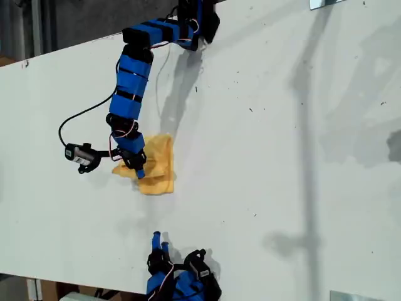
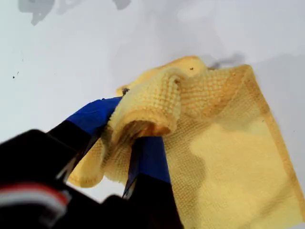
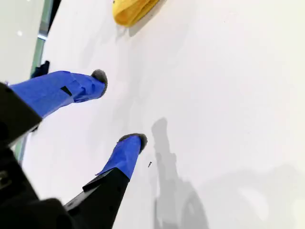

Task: Grasp corners of a square towel and fold twice.

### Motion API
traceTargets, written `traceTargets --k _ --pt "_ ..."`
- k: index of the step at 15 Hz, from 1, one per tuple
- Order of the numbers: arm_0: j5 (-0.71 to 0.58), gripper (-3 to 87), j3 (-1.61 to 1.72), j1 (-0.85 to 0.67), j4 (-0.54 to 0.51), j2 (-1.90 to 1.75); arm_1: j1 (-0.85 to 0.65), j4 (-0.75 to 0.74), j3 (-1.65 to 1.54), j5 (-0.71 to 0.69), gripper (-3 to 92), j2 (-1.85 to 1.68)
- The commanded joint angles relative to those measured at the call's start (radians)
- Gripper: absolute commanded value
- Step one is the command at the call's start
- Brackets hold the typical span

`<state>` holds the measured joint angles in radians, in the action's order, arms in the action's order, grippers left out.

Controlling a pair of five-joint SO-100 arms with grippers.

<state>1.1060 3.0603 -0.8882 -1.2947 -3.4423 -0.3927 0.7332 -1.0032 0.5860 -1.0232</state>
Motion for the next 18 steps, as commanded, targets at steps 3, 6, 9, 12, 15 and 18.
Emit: traceTargets --k 3,6,9,12,15,18 --pt "0.012 20.9 -0.003 -0.026 0.015 -0.003 0.006 -0.026 0.087 -0.008 18.9 -0.009" --pt "0.012 20.9 -0.003 -0.026 0.012 -0.006 0.005 -0.028 0.087 -0.012 26.2 -0.021" --pt "0.012 20.9 -0.003 -0.026 0.012 -0.008 -0.017 0.015 0.089 -0.023 30.2 -0.075" --pt "0.011 20.9 -0.003 -0.028 0.011 -0.009 -0.083 0.255 -0.002 -0.020 31.3 -0.330" --pt "0.003 21.4 -0.003 -0.028 0.011 -0.009 -0.115 0.448 -0.518 0.132 37.8 -0.742" --pt "-0.008 21.6 -0.005 -0.028 0.012 -0.012 -0.071 0.399 -1.161 0.364 37.3 -1.312"
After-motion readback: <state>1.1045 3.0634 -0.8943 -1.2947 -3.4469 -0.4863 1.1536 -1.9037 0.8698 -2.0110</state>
